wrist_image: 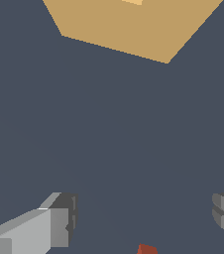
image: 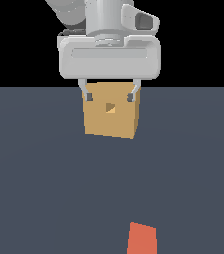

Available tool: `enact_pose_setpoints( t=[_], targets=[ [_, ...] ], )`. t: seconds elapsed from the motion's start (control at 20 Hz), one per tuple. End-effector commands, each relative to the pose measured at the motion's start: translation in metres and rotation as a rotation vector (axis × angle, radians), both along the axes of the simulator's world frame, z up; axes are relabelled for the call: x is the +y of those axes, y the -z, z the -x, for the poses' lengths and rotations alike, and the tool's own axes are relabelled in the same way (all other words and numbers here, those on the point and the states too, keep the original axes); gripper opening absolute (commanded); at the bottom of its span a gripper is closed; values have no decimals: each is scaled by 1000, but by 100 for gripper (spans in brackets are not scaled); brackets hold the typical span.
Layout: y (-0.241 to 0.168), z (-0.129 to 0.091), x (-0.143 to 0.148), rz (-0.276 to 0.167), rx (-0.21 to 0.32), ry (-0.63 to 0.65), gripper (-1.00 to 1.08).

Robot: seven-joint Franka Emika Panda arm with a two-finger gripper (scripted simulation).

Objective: Insert the peg into the horizontal hole in a box.

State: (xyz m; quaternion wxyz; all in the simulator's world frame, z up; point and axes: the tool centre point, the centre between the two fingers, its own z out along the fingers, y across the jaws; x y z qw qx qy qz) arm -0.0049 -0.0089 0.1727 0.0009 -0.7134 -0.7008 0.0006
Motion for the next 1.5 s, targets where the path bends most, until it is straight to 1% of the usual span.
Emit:
enact_pose_setpoints(
  t=[0.0,0.2,0.3,0.45,0.65,1.15,1.3,1.45],
  targets=[
    [0,0,0,0,0,0,100],
    [3,-1,-10,0,0,7,100],
    [7,-2,-22,1,0,16,100],
    [16,-4,-48,1,0,35,100],
    [32,-7,-96,3,-1,70,100],
    [78,-8,-237,3,-2,173,100],
    [89,-7,-270,2,-2,197,100],
    [97,-6,-294,2,-2,215,100]
  ],
)
